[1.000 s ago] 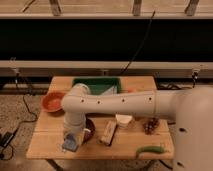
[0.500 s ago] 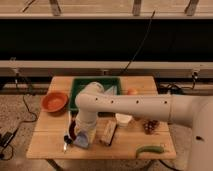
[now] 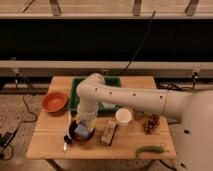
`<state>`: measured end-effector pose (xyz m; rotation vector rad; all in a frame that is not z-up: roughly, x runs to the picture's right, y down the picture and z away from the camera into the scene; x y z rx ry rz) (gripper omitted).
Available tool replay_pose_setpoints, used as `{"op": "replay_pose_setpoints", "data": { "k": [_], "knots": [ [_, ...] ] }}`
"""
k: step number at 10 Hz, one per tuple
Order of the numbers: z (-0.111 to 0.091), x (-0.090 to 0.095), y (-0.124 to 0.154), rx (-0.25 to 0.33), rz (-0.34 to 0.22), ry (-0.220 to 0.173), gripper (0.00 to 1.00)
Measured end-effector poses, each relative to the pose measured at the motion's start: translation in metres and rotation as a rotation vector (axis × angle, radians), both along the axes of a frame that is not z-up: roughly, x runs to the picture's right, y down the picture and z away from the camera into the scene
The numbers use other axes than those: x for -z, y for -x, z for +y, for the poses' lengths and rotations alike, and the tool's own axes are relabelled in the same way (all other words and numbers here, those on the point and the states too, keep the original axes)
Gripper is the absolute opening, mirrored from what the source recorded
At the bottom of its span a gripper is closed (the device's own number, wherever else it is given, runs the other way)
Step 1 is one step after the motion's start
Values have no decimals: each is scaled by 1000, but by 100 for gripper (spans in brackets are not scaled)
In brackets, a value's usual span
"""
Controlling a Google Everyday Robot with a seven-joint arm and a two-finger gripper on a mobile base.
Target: Wipe purple bowl with sponge
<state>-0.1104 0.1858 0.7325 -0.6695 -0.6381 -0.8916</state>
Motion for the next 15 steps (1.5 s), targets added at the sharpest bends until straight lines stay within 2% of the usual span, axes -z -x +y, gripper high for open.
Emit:
{"op": "replay_pose_setpoints", "data": {
  "k": [3, 4, 8, 10, 11, 13, 15],
  "knots": [
    [-2, 5, 38, 17, -26, -16, 0],
    [4, 13, 49, 32, -47, -24, 0],
    [32, 43, 57, 75, -108, -30, 0],
    [48, 51, 45, 93, -125, -17, 0],
    [53, 47, 32, 95, -115, -10, 0],
    [50, 34, 13, 85, -86, -1, 0],
    [34, 13, -3, 64, -48, 3, 0]
  ]
}}
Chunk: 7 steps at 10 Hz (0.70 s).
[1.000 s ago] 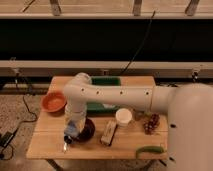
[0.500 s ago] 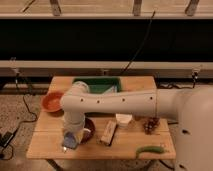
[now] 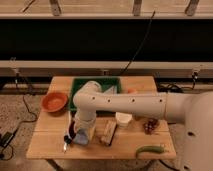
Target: Wipe purple bowl with sponge
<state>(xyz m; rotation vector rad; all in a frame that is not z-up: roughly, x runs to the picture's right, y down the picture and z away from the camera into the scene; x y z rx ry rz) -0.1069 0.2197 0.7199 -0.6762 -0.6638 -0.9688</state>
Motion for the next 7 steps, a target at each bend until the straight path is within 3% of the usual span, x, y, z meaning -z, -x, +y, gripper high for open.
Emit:
{"op": "replay_pose_setpoints", "data": {
  "k": [4, 7],
  "knots": [
    [-35, -22, -6, -44, 43, -12, 0],
    [-37, -17, 24, -40, 24, -18, 0]
  ]
}}
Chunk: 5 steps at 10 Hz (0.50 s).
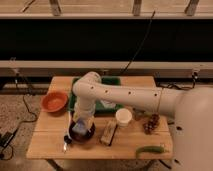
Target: Wipe purple bowl with sponge
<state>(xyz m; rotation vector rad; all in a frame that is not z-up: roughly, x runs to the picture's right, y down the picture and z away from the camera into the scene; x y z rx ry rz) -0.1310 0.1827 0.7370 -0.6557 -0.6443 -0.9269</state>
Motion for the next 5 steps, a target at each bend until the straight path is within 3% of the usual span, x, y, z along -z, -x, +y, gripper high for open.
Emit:
{"op": "replay_pose_setpoints", "data": {
  "k": [5],
  "knots": [
    [16, 14, 37, 46, -57, 7, 0]
  ]
}}
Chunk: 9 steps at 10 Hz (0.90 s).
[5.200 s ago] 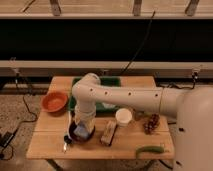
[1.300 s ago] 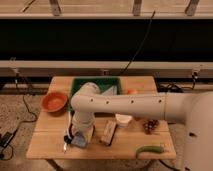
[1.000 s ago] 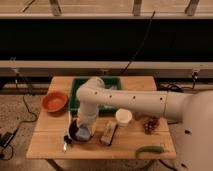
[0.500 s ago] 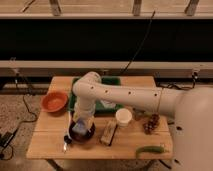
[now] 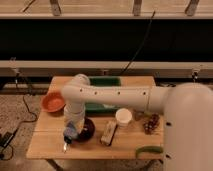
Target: Wipe purple bowl with sponge
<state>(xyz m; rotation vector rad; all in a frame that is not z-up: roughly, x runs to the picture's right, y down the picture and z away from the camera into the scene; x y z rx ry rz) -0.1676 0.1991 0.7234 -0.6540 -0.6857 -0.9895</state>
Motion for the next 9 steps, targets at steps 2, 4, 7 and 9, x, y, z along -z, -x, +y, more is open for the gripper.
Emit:
{"op": "replay_pose_setpoints", "data": {
  "k": [2, 4, 7, 9],
  "knots": [
    [13, 2, 1, 36, -15, 7, 0],
    [24, -1, -15, 55, -15, 19, 0],
    [27, -6, -44, 65, 0, 28, 7],
    [21, -5, -50, 57, 4, 20, 26]
  ]
}}
